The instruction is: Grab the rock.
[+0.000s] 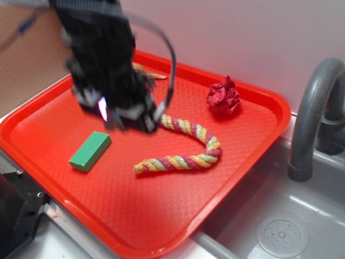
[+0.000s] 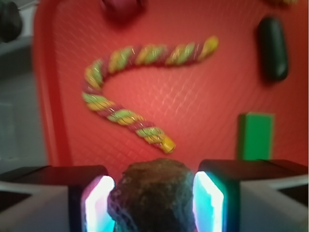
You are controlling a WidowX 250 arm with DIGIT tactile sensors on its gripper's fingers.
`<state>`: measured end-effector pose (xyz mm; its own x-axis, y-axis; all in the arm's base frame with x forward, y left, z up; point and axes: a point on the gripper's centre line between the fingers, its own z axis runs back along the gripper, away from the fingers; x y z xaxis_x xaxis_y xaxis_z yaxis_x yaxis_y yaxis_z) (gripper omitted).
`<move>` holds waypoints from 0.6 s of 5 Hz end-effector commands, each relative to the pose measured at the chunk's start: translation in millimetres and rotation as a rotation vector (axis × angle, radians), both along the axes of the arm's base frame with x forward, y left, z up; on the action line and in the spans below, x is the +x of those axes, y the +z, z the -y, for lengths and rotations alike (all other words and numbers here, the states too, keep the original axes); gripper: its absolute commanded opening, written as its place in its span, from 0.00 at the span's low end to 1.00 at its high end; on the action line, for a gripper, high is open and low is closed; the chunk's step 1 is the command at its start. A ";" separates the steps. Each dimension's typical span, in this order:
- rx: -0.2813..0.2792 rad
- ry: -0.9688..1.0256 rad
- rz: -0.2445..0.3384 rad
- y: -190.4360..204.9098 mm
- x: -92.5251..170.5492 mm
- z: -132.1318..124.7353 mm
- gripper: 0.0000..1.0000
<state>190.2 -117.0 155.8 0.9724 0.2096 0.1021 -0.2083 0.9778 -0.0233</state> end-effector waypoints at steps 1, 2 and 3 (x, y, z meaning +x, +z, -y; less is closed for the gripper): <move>0.071 -0.102 0.142 113.9 13.4 -29.4 0.00; 0.078 -0.038 0.208 148.4 15.4 -49.5 0.00; 0.094 0.052 0.210 150.3 20.9 -62.8 0.00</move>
